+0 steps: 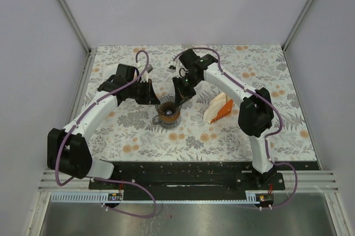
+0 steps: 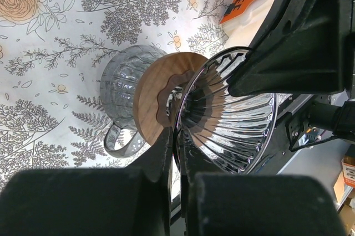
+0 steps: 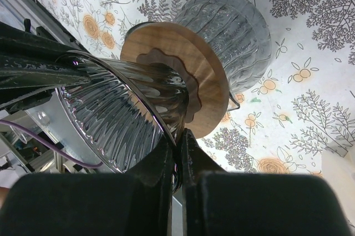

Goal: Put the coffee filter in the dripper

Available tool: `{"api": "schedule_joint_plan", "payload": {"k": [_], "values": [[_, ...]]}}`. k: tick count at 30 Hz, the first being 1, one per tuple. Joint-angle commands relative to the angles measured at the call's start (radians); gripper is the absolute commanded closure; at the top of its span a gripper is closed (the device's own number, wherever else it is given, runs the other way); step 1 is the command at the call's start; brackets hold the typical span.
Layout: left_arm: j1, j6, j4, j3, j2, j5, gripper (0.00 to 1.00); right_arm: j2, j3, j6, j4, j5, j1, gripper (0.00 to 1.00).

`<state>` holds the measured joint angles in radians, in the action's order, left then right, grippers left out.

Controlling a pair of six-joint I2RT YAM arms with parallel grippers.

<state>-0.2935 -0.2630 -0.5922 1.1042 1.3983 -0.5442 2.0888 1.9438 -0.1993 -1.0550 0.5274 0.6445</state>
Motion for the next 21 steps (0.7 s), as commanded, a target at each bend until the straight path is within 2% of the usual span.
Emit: {"api": "schedule_joint_plan", "payload": {"k": [1, 13, 21], "values": [[-0.004, 0.096, -0.057, -0.075, 0.057, 0.128, 1.00, 0.020, -0.045, 0.027, 0.009, -0.038, -0.009, 1.00], [-0.006, 0.199, -0.075, -0.122, 0.146, 0.196, 1.00, 0.016, -0.065, -0.002, 0.059, -0.106, -0.006, 1.00], [-0.007, 0.212, -0.040, -0.080, 0.050, 0.191, 1.00, -0.046, -0.079, -0.035, 0.116, -0.106, -0.005, 1.00]]}}
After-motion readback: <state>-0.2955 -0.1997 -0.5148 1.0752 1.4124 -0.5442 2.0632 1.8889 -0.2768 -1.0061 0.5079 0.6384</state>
